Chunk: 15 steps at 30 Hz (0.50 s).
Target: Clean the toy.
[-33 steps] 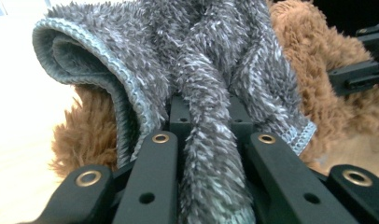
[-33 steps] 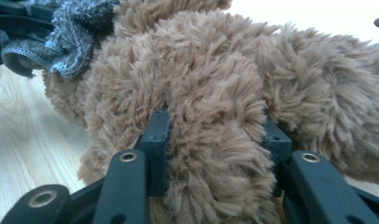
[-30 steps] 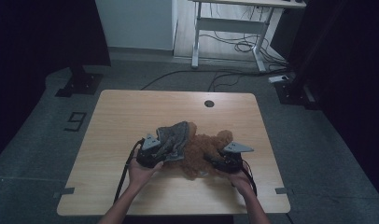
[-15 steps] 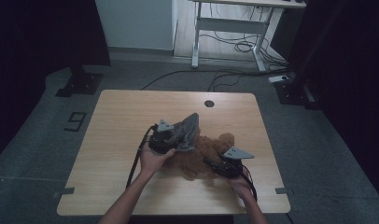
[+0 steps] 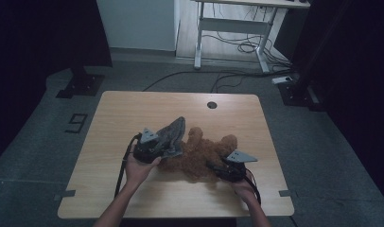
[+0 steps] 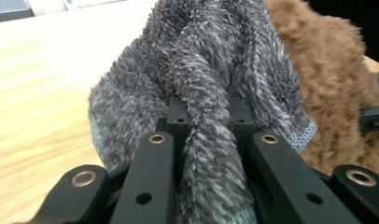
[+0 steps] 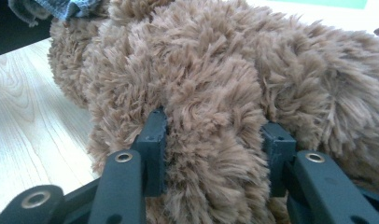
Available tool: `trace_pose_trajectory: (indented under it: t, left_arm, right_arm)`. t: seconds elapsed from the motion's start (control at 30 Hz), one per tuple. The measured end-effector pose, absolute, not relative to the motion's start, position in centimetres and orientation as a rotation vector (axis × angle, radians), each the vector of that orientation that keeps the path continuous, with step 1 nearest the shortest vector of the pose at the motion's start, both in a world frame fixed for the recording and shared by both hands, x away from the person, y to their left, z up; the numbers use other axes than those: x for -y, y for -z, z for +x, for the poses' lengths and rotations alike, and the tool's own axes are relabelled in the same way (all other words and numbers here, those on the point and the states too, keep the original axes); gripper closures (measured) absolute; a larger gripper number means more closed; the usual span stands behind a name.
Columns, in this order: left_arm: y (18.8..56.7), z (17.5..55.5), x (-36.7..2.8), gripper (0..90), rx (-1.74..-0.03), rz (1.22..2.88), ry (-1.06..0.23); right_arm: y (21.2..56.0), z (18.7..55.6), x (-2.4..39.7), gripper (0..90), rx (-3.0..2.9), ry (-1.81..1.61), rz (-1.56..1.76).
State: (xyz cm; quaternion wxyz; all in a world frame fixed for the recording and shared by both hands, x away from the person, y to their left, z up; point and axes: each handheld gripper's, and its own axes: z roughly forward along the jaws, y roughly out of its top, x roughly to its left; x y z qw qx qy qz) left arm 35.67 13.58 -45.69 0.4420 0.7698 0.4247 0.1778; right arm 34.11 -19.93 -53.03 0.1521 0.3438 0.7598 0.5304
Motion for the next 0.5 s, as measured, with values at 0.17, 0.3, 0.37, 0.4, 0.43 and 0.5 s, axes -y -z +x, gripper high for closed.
trace_pose_trajectory:
  t: [0.17,0.3,0.37,0.4,0.43,0.5]
  left_arm:
    - [46.4,35.5,-15.5,76.4,-1.104,1.881,-0.429]
    - [47.1,35.5,-16.8,76.5,-1.148,1.861,-0.383]
    - [47.2,35.5,-17.4,76.5,-1.164,1.862,-0.378]
    - [47.2,35.5,-17.4,76.5,-1.168,1.864,-0.378]
    - [47.0,35.5,-17.6,76.5,-1.167,1.864,-0.376]
    - [46.5,35.4,-17.4,76.6,-1.159,1.851,-0.38]
  right_arm:
    - [53.0,34.1,19.9,53.8,-2.182,-1.519,0.986]
    - [53.0,34.1,20.0,53.6,-2.178,-1.524,0.988]
    - [53.0,34.1,20.0,53.6,-2.177,-1.525,0.99]
    - [53.0,34.1,20.0,53.6,-2.175,-1.526,0.992]
    - [53.1,34.1,20.0,53.6,-2.173,-1.529,0.992]
    - [53.1,34.2,20.1,53.6,-2.172,-1.531,0.995]
